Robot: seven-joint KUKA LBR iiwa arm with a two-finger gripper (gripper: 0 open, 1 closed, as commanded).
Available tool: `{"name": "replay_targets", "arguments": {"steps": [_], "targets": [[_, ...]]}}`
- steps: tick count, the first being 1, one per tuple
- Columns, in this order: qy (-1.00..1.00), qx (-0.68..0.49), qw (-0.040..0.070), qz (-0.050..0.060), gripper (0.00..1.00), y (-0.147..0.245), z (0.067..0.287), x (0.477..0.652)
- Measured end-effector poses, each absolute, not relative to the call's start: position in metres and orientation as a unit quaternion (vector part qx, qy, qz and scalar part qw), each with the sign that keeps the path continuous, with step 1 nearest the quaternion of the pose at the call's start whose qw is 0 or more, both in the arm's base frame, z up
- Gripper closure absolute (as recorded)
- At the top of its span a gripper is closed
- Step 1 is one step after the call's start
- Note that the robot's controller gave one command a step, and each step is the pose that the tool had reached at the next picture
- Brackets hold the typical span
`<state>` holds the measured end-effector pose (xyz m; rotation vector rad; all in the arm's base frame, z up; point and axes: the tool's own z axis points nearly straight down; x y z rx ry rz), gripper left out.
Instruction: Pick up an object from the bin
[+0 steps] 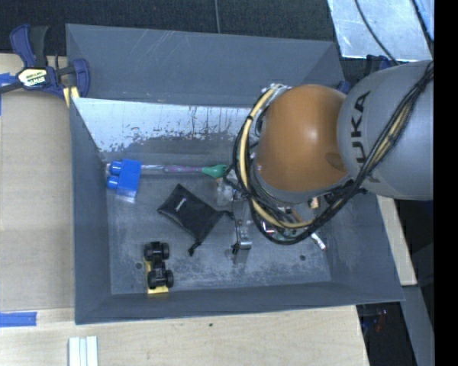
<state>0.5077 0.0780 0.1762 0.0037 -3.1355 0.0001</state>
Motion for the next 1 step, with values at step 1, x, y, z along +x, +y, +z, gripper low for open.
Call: {"name": "replay_targets", "arguments": {"steps": [1], "targets": [[-1.000, 0.000, -0.001, 0.000, 0.00, 0.0775, 0.1805, 0.5096]]}}
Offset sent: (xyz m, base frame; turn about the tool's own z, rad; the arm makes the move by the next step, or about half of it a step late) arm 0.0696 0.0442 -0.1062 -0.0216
